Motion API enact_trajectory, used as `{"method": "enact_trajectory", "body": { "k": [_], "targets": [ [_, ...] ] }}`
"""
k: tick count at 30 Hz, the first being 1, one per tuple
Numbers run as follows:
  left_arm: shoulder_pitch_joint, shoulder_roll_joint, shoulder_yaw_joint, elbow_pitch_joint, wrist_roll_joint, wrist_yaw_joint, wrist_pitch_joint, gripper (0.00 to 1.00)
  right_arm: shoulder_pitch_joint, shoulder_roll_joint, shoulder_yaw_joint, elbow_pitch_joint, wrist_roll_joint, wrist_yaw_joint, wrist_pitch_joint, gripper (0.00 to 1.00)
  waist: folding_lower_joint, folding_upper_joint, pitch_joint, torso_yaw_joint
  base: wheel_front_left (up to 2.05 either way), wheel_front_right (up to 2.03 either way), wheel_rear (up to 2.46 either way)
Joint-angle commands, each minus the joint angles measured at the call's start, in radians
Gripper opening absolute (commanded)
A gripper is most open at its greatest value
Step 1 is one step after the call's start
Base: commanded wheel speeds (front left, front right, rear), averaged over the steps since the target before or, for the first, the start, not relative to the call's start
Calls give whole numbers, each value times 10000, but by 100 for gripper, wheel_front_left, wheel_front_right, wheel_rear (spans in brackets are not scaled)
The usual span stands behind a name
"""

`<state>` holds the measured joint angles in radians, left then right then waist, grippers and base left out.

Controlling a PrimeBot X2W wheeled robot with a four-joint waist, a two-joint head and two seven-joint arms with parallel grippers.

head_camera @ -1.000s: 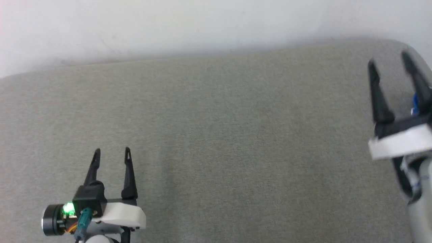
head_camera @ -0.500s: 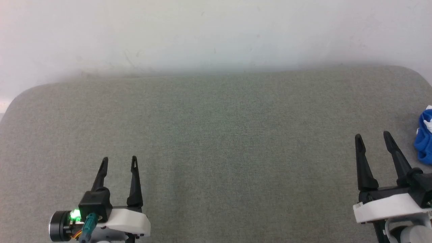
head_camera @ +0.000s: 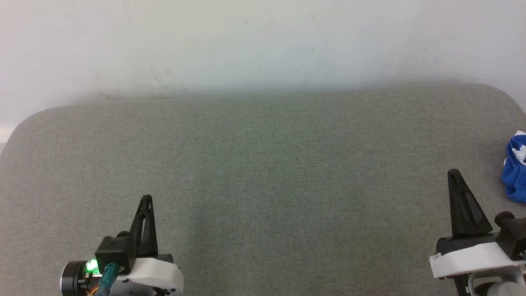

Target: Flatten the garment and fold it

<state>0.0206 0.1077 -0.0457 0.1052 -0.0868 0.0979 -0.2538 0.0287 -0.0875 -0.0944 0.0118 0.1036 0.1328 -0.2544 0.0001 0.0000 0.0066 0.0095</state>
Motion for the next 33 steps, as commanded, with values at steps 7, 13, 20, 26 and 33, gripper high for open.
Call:
{"method": "enact_trajectory", "body": {
  "k": [7, 13, 20, 26, 33],
  "targets": [
    [-17, -43, 37, -85, 70, -78, 187, 0, -23, 30, 70, -13, -84, -2, 193, 0, 0, 0, -4, -6, 0, 0, 0],
    [-27, -71, 59, -136, 112, -125, 310, 0, -37, 48, 115, -19, -134, -3, 315, 0, 0, 0, -7, -11, 0, 0, 0],
    [-38, -103, 85, -195, 161, -180, 453, 0, -53, 69, 169, -25, -192, -4, 459, 0, 0, 0, -11, -16, 0, 0, 0],
    [-48, -131, 107, -245, 202, -227, 575, 0, -67, 87, 214, -30, -241, -5, 581, 0, 0, 0, -14, -21, 0, 0, 0],
    [-59, -163, 132, -304, 251, -282, 718, 0, -83, 108, 267, -37, -300, -6, 724, 0, 0, 0, -18, -26, 0, 0, 0]
  ]
}}
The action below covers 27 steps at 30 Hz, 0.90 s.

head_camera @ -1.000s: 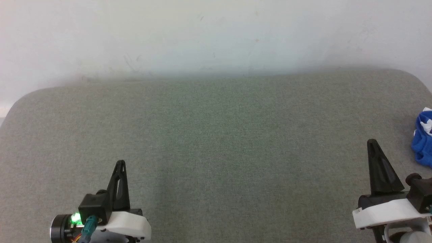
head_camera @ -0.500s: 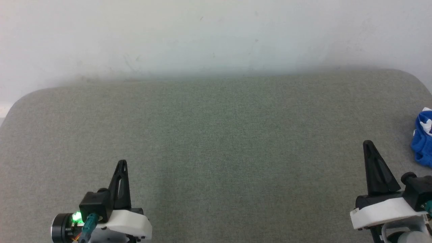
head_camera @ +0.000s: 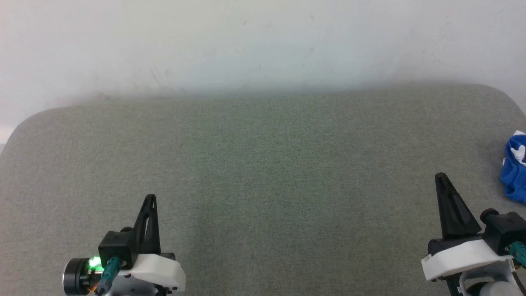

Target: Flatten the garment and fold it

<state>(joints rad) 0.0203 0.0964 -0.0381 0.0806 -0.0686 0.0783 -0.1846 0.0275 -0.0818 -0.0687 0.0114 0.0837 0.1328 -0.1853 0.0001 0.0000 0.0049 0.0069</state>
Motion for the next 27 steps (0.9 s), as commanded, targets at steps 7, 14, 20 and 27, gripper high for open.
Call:
{"method": "enact_trajectory", "body": {
  "k": [7, 14, 20, 27],
  "targets": [
    [-68, -82, 81, -117, 117, -141, 170, 0, -87, 71, 64, -39, -158, -7, 177, 0, 0, 0, -4, -6, 0, 0, 0],
    [-78, -110, 103, -168, 159, -188, 292, 0, -100, 89, 110, -45, -208, -8, 300, 0, 0, 0, -7, -10, 0, 0, 0],
    [-88, -138, 125, -218, 200, -235, 415, 0, -114, 107, 155, -50, -257, -9, 422, 0, 0, 0, -11, -15, 0, 0, 0],
    [-99, -170, 150, -277, 249, -290, 558, 0, -130, 128, 208, -57, -315, -10, 565, 0, 0, 0, -14, -20, 0, 0, 0]
  ]
}}
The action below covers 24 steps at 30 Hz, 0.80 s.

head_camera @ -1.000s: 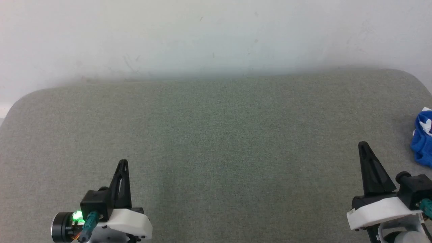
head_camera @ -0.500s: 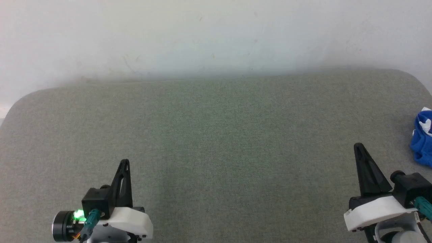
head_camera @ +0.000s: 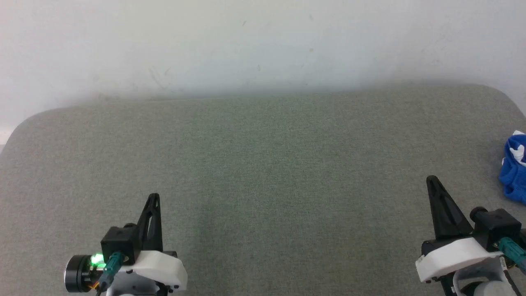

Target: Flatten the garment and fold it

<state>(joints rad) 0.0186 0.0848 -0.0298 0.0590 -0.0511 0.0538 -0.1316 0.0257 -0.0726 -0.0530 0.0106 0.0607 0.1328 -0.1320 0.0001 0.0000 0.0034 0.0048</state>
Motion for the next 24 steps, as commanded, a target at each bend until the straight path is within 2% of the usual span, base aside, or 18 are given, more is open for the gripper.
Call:
{"method": "enact_trajectory", "body": {
  "k": [1, 24],
  "targets": [
    [-84, -60, 72, -69, 81, -52, 49, 0, -115, 39, 59, -50, -94, -11, 53, 0, 0, 0, 0, 0, 0, 0, 0],
    [-121, -166, 156, -262, 241, -232, 519, 0, -168, 107, 234, -71, -284, -14, 523, 0, -1, 0, -13, -18, 0, 0, 0]
  ]
}}
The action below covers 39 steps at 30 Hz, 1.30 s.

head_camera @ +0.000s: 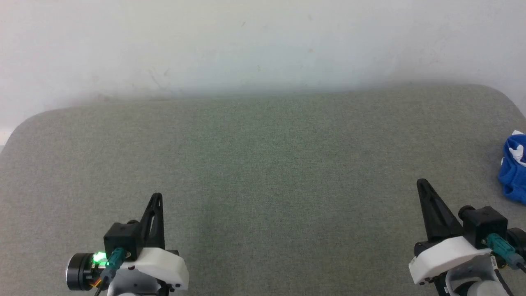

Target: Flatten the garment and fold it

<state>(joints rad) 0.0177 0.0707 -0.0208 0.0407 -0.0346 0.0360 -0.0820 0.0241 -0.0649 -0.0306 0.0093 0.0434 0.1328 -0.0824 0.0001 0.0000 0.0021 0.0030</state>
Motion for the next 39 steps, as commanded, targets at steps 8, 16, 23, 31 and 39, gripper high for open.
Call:
{"method": "enact_trajectory", "body": {
  "k": [8, 16, 23, 31, 39],
  "targets": [
    [-126, -61, 95, -147, 131, -117, 186, 0, -170, 54, 70, -65, -178, -16, 190, 0, 0, 0, -4, -6, 0, 0, 0],
    [-139, -98, 124, -214, 187, -179, 350, 0, -188, 78, 131, -72, -244, -17, 353, 0, 0, 0, -9, -12, 0, 0, 0],
    [-151, -130, 150, -273, 235, -234, 493, 0, -204, 99, 184, -78, -302, -18, 497, 0, 0, 0, -12, -18, 0, 0, 0],
    [-164, -167, 179, -340, 291, -297, 657, 0, -223, 123, 245, -86, -368, -20, 660, 0, 0, 0, -17, -24, 0, 0, 0],
    [-177, -204, 208, -407, 346, -360, 820, 0, -241, 147, 306, -93, -434, -21, 824, 0, -1, 0, -21, -30, 0, 0, 0]
  ]
}}
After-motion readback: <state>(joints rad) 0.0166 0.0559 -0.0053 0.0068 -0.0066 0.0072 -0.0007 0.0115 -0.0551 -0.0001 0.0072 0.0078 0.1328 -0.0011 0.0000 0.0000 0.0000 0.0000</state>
